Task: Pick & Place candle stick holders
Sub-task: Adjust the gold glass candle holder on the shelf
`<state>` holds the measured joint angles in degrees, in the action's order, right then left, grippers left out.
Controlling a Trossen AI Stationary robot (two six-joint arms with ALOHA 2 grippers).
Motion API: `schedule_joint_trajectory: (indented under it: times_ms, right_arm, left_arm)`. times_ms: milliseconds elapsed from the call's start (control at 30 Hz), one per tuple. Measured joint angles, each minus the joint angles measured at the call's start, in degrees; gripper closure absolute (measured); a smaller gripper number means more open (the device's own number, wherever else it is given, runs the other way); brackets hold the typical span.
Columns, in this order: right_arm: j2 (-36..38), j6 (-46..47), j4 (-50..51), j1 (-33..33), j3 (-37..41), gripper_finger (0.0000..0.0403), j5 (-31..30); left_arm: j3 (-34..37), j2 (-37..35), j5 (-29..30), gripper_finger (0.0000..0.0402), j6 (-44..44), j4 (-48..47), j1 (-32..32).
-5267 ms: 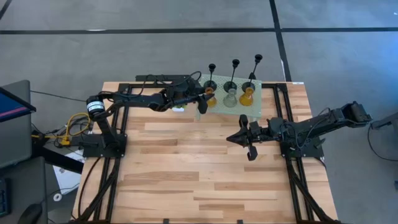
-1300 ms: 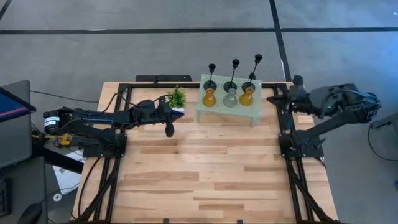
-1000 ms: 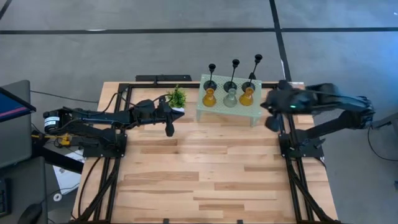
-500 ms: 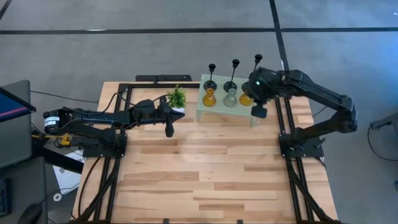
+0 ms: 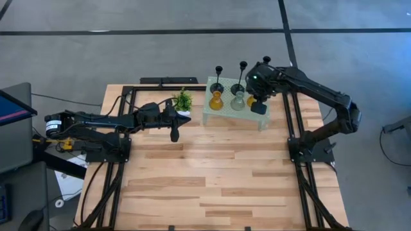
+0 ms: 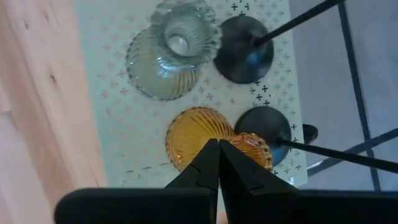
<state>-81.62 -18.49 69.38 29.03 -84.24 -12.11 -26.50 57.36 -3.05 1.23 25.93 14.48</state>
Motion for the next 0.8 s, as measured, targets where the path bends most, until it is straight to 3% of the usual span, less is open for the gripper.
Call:
schedule_joint_trajectory:
  times_ms: [500, 800]
  right_arm:
    - [1.7, -1.0, -2.2, 0.8, 0.1, 0.0403, -4.5]
    - [0.7, -0.6, -1.6, 2.2, 0.2, 0.0403, -4.1]
  left_arm:
    - [0.0, 0.0, 0.0, 0.0389, 0.0, -0.1, 0.0]
    - [0.0, 0.0, 0.0, 0.0389, 0.0, 0.0, 0.0]
